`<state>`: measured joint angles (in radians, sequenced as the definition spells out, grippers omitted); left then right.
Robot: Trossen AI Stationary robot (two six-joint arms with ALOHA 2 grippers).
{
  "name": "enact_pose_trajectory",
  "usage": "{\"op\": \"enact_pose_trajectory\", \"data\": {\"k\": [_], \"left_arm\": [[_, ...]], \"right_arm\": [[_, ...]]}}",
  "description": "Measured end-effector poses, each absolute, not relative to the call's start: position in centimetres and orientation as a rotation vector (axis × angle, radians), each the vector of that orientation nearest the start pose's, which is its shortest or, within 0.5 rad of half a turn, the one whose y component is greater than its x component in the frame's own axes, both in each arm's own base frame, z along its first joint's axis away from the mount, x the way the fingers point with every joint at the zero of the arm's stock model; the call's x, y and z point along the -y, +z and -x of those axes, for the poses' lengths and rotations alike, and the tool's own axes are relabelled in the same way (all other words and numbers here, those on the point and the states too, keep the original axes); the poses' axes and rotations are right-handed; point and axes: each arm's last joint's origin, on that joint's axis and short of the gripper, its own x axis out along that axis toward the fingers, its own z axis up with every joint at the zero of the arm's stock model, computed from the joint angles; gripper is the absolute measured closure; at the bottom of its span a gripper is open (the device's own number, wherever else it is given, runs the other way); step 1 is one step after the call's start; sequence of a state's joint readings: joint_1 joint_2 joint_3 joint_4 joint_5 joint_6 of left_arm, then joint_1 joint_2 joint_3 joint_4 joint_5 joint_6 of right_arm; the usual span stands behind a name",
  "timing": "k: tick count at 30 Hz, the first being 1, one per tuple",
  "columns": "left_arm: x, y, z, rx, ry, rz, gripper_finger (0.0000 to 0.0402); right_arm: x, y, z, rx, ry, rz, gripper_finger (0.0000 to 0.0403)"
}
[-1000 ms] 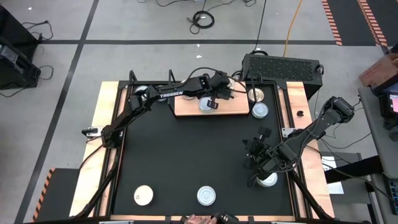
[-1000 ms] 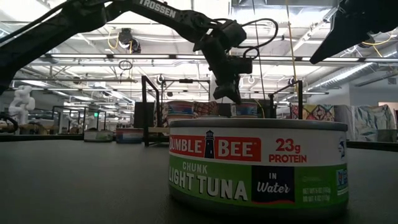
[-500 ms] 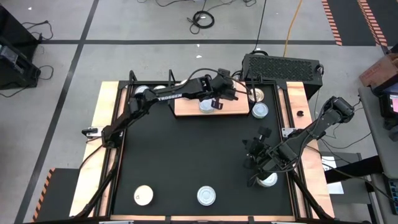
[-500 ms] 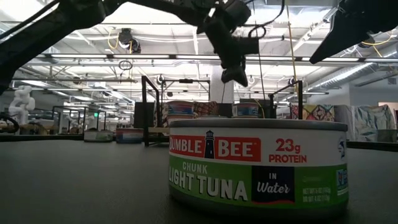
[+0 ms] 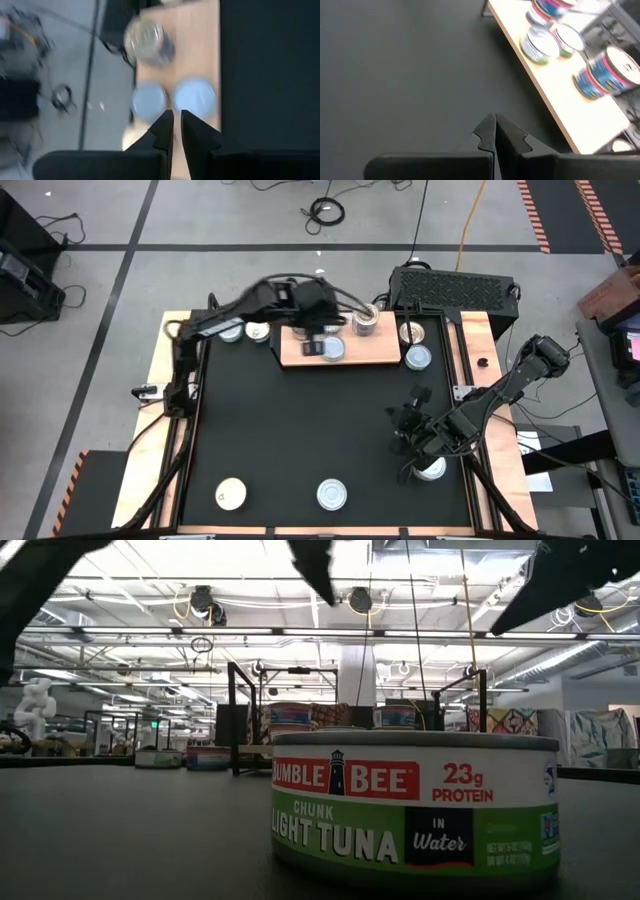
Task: Stack canned seafood by type on shelf
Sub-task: Adjust the tuna cans on the shelf
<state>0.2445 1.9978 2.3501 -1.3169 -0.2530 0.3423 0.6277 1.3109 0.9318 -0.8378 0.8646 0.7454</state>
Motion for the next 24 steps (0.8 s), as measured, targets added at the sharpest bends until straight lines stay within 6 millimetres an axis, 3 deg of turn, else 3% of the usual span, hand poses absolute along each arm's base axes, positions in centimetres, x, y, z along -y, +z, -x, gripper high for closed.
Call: {"op": "enact_pose_trajectory", "data": {"k": [8, 12, 17, 24], "left_arm": [[-6.2, 43.6, -31.8, -1.059, 0.305, -0.192, 0.0391], [-4.9, 42.8, -29.3, -0.978, 0.340, -0.175, 0.0398], [-4.2, 38.2, -26.5, -0.863, 0.369, -0.124, 0.0398], [-3.6, 28.6, -23.3, -0.821, 0.398, 0.035, 0.0398]], "right_arm": [[-12.8, 25.0, -21.3, -0.650, -0.395, 0.161, 0.0403], [-13.2, 25.2, -21.7, -0.645, -0.328, 0.145, 0.0403], [-13.4, 25.4, -22.0, -0.629, -0.288, 0.145, 0.0403], [-13.6, 25.8, -22.3, -0.591, -0.277, 0.139, 0.0403]]}}
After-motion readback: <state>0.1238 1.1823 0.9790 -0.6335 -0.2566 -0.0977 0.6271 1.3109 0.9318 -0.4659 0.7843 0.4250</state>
